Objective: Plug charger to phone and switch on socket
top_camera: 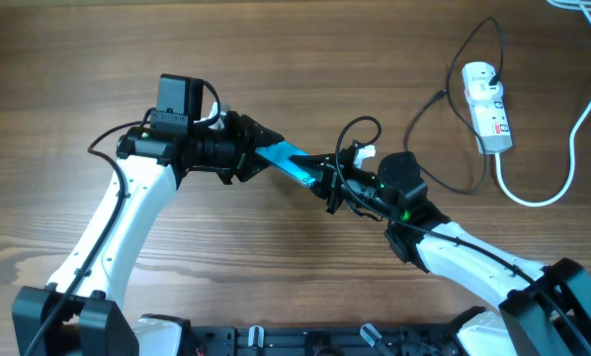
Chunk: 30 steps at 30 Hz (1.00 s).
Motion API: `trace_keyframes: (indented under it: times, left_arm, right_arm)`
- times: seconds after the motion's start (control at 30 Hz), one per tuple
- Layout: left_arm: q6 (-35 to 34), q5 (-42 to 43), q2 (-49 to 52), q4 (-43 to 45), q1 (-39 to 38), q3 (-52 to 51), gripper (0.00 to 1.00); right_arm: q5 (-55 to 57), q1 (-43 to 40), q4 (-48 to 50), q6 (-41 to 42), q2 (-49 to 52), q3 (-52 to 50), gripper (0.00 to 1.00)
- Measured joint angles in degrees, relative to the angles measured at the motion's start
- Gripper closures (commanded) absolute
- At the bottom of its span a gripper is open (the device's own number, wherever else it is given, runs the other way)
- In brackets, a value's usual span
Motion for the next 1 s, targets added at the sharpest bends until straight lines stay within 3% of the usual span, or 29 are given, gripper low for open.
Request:
trace_keyframes:
  times: [0.27, 0.43, 0.77, 0.87, 1.0]
  left_arm:
    - [-1.6, 0.0, 0.0, 0.2, -1.3, 0.0, 0.54]
    - [-1.9, -0.3, 0.0, 0.2, -1.5, 0.0, 0.65]
    - [-4.8, -0.2, 0.0, 2.9, -1.5, 0.0, 0.96]
    - [-6.1, 0.2, 0.0, 4.1, -1.4, 0.0, 0.96]
    - [-6.8, 0.4, 0.0, 5.1, -1.4, 0.0, 0.96]
  right_arm:
    - [0.0, 0.0, 2.6, 0.0, 0.0, 0.0, 0.96]
    - [0.0, 0.0, 3.4, 0.0, 0.0, 0.0, 0.96]
    - [0.3, -0.3, 4.0, 1.7, 0.0, 0.0, 0.96]
    - [0.9, -0.5, 4.3, 2.8, 0.0, 0.1, 0.95]
    - [1.0, -0.6, 4.2, 2.6, 0.0, 0.3, 0.80]
